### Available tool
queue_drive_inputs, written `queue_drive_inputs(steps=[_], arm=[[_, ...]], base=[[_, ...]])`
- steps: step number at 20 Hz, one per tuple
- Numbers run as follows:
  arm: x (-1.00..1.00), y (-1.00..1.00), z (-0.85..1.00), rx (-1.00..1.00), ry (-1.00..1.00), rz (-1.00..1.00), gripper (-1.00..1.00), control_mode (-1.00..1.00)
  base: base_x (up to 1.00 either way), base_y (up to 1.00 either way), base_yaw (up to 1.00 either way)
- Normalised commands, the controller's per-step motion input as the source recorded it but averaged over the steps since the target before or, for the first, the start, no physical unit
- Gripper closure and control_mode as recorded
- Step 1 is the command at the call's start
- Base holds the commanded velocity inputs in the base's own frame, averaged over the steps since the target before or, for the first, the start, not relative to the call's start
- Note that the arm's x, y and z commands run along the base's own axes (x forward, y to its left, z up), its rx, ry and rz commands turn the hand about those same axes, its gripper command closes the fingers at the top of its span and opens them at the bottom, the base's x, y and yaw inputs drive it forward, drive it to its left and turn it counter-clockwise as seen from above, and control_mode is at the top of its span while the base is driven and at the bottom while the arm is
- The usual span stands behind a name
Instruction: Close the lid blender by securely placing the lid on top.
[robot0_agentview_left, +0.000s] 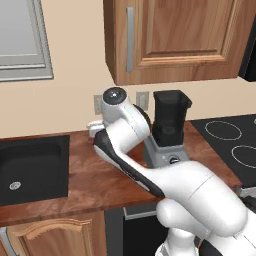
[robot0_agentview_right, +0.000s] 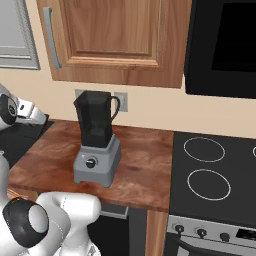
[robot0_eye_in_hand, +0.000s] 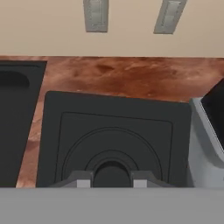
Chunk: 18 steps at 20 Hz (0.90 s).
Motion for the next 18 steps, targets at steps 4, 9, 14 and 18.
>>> queue_drive_inputs(steps=[4, 9, 14, 18], arm=[[-0.41, -0.46, 1.00, 0.00, -0.02, 0.00, 1.00, -1.00], [-0.40, -0.53, 0.84, 0.00, 0.00, 0.00, 1.00, -1.00], [-0.23, -0.67, 0.59, 0.00, 0.00, 0.00, 1.00, -1.00], [-0.18, -0.71, 0.50, 0.00, 0.00, 0.00, 1.00, -1.00]], base=[[0.00, 0.00, 0.00], [0.00, 0.00, 0.00], [0.00, 0.00, 0.00], [0.00, 0.00, 0.00]])
